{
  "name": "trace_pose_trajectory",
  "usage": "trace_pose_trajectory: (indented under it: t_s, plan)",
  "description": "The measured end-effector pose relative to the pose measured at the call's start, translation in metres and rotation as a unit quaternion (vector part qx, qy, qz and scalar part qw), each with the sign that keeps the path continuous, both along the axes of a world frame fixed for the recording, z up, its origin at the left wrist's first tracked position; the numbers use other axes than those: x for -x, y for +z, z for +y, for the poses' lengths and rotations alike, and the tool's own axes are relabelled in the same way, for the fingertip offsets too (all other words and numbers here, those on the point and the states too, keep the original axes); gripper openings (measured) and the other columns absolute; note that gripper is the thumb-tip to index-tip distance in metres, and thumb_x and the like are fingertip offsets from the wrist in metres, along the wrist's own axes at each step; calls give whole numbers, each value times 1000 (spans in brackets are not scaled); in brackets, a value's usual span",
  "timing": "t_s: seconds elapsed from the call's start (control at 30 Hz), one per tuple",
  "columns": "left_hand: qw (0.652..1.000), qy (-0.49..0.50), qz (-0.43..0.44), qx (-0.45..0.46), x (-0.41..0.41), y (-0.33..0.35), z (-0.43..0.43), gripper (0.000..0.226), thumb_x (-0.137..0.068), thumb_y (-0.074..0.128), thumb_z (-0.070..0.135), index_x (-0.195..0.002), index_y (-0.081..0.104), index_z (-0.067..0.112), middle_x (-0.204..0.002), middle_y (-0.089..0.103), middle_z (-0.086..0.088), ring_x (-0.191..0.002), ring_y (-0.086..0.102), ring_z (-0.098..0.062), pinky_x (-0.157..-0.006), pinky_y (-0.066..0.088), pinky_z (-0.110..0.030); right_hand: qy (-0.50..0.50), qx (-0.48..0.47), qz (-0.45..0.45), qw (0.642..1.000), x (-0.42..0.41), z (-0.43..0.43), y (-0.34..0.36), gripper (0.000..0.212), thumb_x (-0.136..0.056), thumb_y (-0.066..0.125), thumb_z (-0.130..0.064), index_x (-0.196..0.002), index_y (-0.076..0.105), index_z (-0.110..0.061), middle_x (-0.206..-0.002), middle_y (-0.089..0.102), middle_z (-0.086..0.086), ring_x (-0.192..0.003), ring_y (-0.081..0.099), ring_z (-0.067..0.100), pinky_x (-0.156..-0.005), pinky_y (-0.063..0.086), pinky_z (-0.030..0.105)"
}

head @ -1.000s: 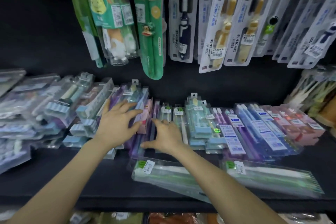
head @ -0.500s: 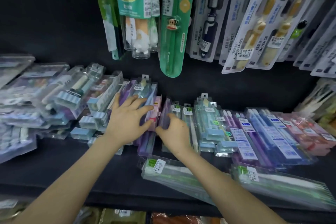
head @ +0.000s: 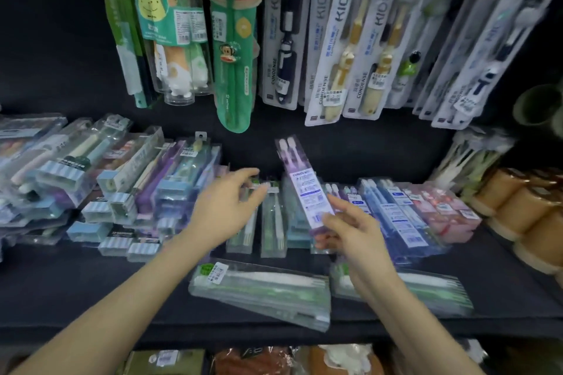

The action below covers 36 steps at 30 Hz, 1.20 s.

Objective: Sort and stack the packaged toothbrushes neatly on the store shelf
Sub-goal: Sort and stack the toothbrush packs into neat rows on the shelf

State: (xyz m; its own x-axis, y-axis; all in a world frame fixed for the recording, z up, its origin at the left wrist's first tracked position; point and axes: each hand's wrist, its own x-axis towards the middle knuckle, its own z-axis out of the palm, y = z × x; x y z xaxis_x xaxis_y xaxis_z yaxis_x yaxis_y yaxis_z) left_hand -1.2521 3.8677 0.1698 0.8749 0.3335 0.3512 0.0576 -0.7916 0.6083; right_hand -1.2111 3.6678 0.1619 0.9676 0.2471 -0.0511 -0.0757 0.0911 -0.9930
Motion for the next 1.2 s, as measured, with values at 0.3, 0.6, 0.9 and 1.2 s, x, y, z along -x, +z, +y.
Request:
trace_pose_trajectory:
  t_s: [0.3, 0.6, 0.9, 1.2]
  plan:
    - [984, -38, 40, -168, -39, -15, -59, 44, -95, 50, 42, -135, 53, 22, -131, 54, -3, -119, 48, -24, -100, 34, -32, -117, 264, -55, 956, -40, -82, -19, 38, -92, 54, -7, -130, 56, -9, -91, 70, 19, -68, 62, 28, -79, 55, 51]
    - [951, -85, 181, -237, -48, -40, -53, 50, -97, 41, 48, -144, 38, 32, -154, 31, 5, -141, 27, -20, -115, 21, -38, -57, 635, -204, 743, -52, -90, -16, 35, -97, 44, -37, -127, 57, -23, -106, 69, 4, -97, 64, 25, -69, 44, 28]
    - [952, -102, 175, -229, -50, -43, -50, 51, -97, 42, 46, -145, 37, 31, -154, 31, 6, -141, 28, -19, -117, 19, -39, -78, 747, -324, 575, -63, -89, -22, 35, -97, 42, -45, -108, 65, -21, -96, 62, 2, -95, 57, 23, -59, 36, 25]
    - [958, 29, 3, -286, 2, -15, 11, 28, -79, 61, 27, -98, 75, 11, -111, 68, -15, -105, 63, -37, -101, 35, -62, -1, 507, -368, 779, -33, -24, -8, 30, -91, 60, -39, -107, 72, -17, -97, 68, 5, -95, 58, 25, -76, 44, 30]
